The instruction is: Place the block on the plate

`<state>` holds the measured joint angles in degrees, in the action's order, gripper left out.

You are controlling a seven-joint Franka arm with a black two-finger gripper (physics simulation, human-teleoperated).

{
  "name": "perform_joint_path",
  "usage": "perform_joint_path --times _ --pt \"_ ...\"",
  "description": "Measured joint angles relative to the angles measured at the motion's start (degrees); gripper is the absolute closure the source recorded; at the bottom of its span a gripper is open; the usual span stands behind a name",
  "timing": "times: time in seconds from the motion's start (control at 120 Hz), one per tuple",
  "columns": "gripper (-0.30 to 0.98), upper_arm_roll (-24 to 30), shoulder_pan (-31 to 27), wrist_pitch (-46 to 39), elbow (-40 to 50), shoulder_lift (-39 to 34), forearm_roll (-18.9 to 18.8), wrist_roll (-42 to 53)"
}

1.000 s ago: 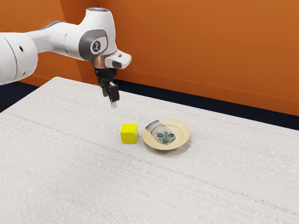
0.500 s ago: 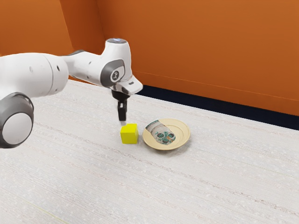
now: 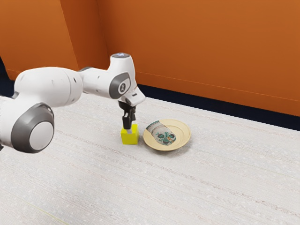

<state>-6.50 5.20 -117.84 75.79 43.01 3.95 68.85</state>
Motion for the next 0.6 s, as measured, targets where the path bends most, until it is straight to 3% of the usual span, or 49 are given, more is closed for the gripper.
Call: perform_joint_path --times 0.375,0.492,0.6 --pt "0.00 0.0 0.0 -2.4 -0.1 3.4 2.1 4.1" --pt "0.24 0.0 0.0 -2.7 -0.1 3.2 2.3 5.0" --pt "0.28 -0.1 0.0 -2.8 0.1 2.6 2.2 5.6"
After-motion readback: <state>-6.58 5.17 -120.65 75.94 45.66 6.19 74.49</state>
